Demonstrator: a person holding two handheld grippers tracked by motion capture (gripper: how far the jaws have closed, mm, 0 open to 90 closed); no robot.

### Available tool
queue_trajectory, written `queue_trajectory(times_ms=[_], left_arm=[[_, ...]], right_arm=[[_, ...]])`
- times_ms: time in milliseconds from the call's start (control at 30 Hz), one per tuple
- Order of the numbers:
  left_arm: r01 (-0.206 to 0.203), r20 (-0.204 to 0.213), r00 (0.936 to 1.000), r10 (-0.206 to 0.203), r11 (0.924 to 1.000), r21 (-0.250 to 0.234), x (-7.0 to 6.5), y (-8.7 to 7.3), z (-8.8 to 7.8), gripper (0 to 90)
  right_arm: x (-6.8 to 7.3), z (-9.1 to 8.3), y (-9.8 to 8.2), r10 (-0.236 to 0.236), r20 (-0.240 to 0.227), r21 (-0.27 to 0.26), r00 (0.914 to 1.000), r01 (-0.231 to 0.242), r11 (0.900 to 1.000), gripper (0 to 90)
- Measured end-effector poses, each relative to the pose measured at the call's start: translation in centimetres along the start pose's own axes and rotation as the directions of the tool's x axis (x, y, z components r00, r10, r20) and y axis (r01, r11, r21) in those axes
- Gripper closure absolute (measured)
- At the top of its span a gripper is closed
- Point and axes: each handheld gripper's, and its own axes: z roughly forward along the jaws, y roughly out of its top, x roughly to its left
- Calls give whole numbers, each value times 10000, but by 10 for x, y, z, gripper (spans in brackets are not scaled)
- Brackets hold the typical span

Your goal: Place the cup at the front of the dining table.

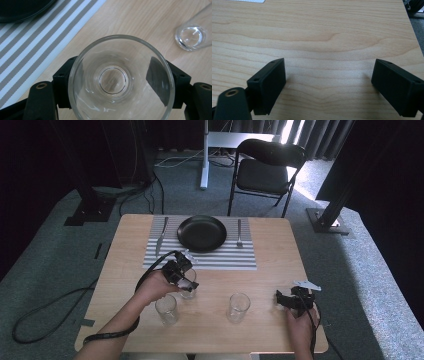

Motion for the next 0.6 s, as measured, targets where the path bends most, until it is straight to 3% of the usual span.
queue_trajectory(times_ms=[300, 600], left_arm=[[298, -280, 9992, -301, 9995, -95, 16, 1, -7, 288], [1022, -483, 9934, -1040, 9941, -368, 34, -3, -11, 287]], right_arm=[[0, 0, 0, -17, 7, 0, 10000, 17, 10000, 117], [0, 0, 0, 0, 4, 7, 10000, 0, 10000, 117]])
